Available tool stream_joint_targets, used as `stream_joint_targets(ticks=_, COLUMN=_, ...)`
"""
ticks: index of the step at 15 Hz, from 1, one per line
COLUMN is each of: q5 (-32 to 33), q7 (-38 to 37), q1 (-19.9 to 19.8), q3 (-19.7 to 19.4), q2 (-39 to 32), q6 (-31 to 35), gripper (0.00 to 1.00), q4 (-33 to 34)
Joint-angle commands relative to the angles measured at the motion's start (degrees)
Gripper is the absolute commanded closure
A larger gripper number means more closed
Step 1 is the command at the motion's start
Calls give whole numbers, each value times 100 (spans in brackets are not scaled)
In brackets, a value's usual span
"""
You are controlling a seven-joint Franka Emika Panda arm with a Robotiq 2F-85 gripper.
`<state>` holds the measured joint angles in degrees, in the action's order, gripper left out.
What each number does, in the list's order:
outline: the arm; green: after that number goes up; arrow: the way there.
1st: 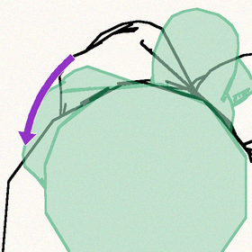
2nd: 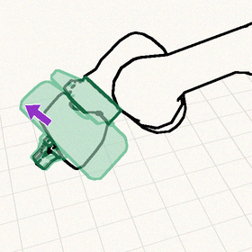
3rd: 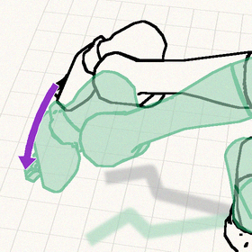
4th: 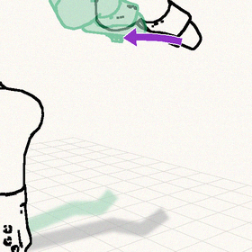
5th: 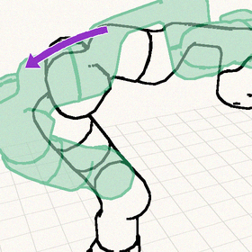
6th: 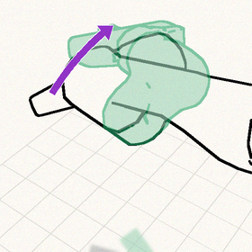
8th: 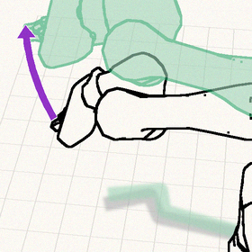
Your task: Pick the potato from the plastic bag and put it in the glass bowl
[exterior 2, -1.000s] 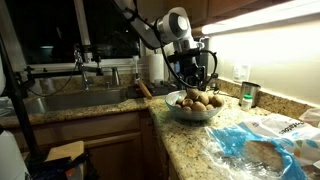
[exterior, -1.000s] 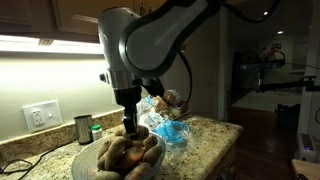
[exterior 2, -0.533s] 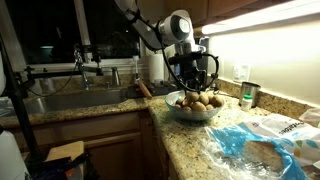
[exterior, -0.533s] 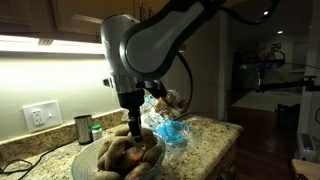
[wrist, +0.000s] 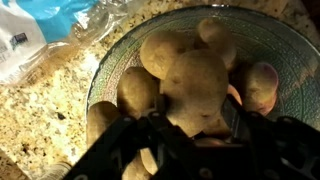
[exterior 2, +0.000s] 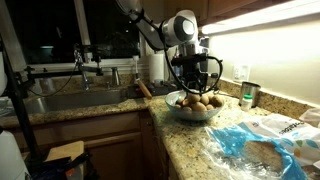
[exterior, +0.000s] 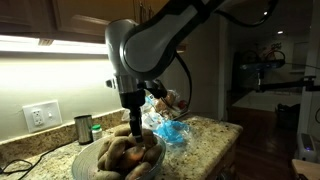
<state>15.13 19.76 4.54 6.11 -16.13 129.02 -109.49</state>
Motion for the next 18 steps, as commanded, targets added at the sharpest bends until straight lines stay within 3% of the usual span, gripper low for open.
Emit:
stream_joint_targets(ticks=1, q5=-185, q7=266, q1=-75, q3=-5, q2=-164, q6=-192, gripper=67, q4=208)
stream_joint_targets(ticks=5, q5=-249, q7=315, q1=-62, q3=7, q2=-317, q6=-331, gripper=67, q4=410)
stream_joint_targets(ticks=6, q5=-255, q7=317, q1=-60, q3=4, q2=-339, q6=-393, gripper=51, q4=461)
stream_joint_targets(ticks=7, q5=-267, q7=319, q1=-65, q3=1, q2=-351, q6=-448, gripper=17, q4=507)
stream_joint_targets(ticks=9, q5=-276, q7=304, q1=-70, q3=-8, q2=-359, q6=-534, gripper=16, q4=559)
stream_joint_targets(ticks=12, q5=-235, q7=268, q1=-78, q3=-43, q2=-381, q6=-555, gripper=2, q4=582)
stream_joint_targets(ticks=18, q5=-219, q7=240, q1=-65, q3=-67, q2=-418, q6=-564, gripper=0, q4=602)
